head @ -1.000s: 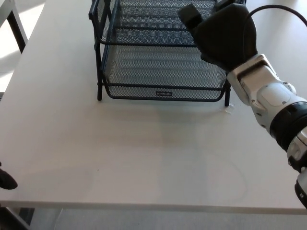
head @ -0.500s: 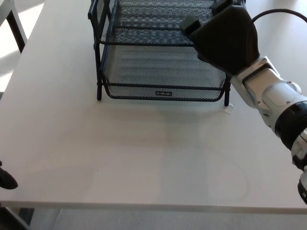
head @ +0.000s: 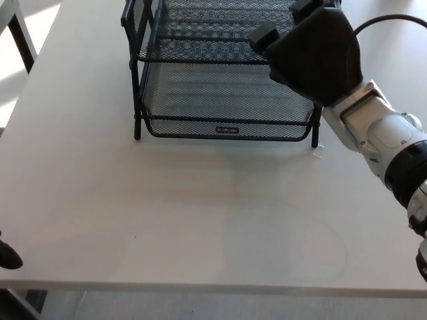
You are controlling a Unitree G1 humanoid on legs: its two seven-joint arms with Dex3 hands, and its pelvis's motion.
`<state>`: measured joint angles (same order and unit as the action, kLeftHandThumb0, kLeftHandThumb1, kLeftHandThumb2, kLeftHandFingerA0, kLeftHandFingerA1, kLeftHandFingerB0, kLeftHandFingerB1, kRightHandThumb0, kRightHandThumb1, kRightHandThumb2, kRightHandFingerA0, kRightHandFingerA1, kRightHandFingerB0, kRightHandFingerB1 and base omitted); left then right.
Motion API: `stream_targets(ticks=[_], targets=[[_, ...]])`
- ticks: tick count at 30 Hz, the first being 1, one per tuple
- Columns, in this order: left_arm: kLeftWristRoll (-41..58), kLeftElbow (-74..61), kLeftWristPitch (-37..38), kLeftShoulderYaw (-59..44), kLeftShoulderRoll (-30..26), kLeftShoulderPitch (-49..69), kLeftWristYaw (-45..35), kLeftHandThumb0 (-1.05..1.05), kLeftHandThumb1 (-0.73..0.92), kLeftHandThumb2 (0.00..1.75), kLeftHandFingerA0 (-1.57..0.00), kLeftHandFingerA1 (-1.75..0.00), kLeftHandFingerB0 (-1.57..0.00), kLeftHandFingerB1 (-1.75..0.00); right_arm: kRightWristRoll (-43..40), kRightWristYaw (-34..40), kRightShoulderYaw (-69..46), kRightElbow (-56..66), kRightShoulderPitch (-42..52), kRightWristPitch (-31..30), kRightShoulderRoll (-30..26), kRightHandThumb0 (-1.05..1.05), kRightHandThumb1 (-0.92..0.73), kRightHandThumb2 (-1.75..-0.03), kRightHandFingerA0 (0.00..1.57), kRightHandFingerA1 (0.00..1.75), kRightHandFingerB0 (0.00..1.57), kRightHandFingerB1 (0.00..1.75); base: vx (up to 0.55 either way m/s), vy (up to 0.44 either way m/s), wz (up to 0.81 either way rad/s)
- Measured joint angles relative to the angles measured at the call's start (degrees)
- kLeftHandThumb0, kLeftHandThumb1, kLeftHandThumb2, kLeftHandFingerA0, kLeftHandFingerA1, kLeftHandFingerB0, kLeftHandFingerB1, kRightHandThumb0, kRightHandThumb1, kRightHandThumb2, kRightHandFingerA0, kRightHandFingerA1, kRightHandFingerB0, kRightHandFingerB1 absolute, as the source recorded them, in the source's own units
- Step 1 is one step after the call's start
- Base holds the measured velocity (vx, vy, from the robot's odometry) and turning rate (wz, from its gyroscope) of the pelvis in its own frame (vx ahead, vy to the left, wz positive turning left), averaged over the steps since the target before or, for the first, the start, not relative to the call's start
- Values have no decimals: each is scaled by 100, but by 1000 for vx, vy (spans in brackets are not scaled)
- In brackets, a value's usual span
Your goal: The robot uses its right hand to grab the drawer kept on the middle of the desk and pull it out towards the robot
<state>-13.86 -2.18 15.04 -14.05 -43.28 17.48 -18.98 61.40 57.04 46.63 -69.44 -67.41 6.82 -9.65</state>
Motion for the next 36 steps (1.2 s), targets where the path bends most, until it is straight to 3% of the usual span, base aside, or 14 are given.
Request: stream_targets(ticks=[5,7,23,30,36], targets=[[0,5,2,0,1,20,0,-26,57,57,-82,-90,-81,-61,0,112,-16,116,103,-15,-37,-55,-53,-57,106,111,98,63,0,0,0],[1,8,3,0,9,26,0,-26,58,57,-81,-90,-80,-60,3,184,-20,252,214,-20,-81,-55,-53,-57,108,101,98,62,0,0,0],[0,34,87,-3,43,111,2,-27,58,57,-80,-90,-79,-59,84,626,-268,1979,1387,-155,-683,-56,-56,-58,106,111,96,62,0,0,0],[-25,33,100,-3,43,149,3,-27,58,57,-80,-89,-79,-59,147,668,-486,2896,2029,-217,-920,-53,-57,-58,96,116,92,63,0,0,0],[-56,25,100,-5,44,187,3,-27,58,57,-79,-86,-79,-58,205,664,-683,3585,2529,-277,-1093,-57,-55,-58,100,116,94,62,0,0,0]])
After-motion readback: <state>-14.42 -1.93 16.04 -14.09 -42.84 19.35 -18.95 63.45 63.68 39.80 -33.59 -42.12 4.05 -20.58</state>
